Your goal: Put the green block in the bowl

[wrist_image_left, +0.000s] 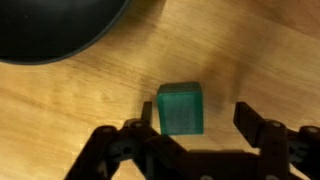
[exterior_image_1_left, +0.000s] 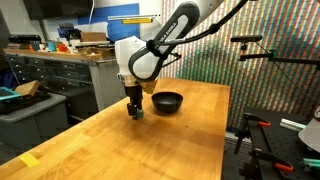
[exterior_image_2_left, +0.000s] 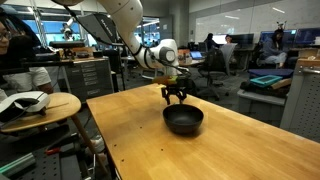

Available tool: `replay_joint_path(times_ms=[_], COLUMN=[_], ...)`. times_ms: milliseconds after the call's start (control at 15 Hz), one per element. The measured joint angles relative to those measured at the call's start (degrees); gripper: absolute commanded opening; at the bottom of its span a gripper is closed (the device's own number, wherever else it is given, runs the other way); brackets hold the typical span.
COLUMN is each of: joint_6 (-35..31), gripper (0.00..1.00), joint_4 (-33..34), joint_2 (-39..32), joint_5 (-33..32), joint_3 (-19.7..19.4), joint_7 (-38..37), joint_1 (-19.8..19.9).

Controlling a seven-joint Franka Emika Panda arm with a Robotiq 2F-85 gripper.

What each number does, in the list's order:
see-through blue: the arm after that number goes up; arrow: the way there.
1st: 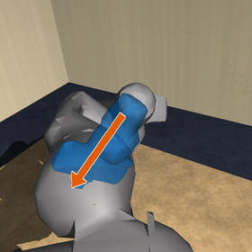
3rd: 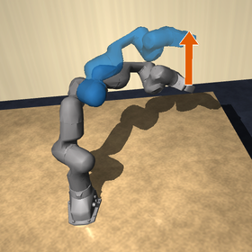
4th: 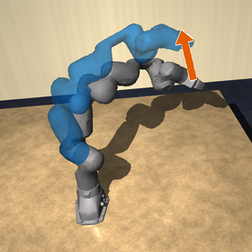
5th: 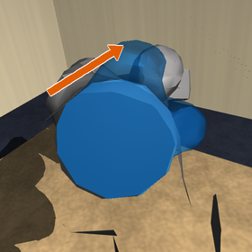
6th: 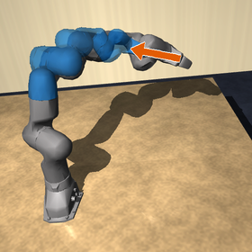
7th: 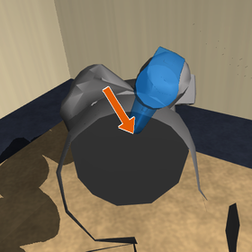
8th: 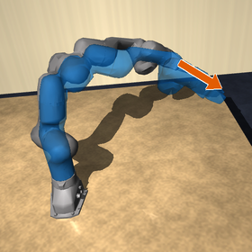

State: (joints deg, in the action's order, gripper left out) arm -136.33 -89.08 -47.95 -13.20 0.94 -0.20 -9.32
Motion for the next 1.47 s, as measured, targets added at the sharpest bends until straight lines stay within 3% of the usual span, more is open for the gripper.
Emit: replay_joint_path(times_ms=[333, 1467], joint_6=[0.15, 0.25], gripper=[0.18, 0.19], joint_4=[0.11, 0.7], joint_2=[-0.35, 4.52], joint_5=[0.0, 0.0], joint_3=[-0.28, -2.5], joint_7=[0.96, 0.54], joint_1=[0.01, 0.83])
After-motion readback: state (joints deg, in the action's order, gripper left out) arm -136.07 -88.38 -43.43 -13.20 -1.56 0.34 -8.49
